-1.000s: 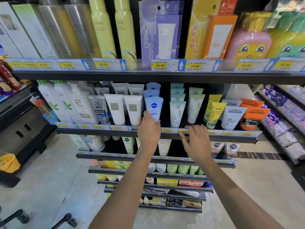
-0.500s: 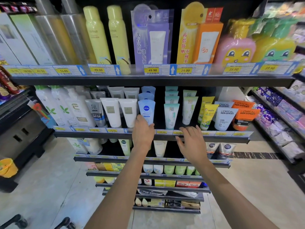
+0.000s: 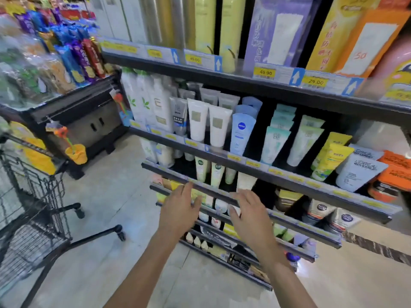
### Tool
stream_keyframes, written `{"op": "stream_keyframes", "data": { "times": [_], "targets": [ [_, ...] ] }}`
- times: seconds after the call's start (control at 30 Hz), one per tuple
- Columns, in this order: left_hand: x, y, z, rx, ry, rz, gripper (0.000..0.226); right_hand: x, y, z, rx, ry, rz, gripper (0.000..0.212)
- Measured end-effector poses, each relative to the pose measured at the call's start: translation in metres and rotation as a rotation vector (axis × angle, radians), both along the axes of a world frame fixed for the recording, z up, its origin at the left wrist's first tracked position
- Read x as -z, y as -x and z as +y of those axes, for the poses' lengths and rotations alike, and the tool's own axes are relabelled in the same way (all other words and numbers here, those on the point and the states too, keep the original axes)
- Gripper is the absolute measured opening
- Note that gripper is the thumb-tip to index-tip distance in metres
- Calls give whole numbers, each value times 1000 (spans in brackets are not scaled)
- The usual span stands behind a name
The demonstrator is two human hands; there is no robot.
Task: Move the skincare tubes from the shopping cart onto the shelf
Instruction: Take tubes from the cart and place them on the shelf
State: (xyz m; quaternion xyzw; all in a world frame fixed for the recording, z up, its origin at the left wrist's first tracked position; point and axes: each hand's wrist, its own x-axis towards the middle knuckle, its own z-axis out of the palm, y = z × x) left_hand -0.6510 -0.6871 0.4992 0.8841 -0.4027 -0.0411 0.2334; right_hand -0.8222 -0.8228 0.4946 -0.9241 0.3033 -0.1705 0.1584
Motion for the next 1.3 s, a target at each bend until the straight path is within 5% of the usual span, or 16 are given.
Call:
{"op": "stream_keyframes", "data": {
  "times": [0.23,0.53,0.93,1.3],
  "targets": [
    [52,-13,141,-263,-96,-17,68,35,-66,104,-371,-153,165,45],
    [53,-55,299,-630,-70,-45,46,62,-166,236,-700,-144,304,65],
    [71,-91,520,-1046,-50,35,45,53,-343,442,-1008,-161,283,43],
    [97,-218,589,-1189,-35,129,41,76,-505,521,-1132,-203,306,36]
  ]
}}
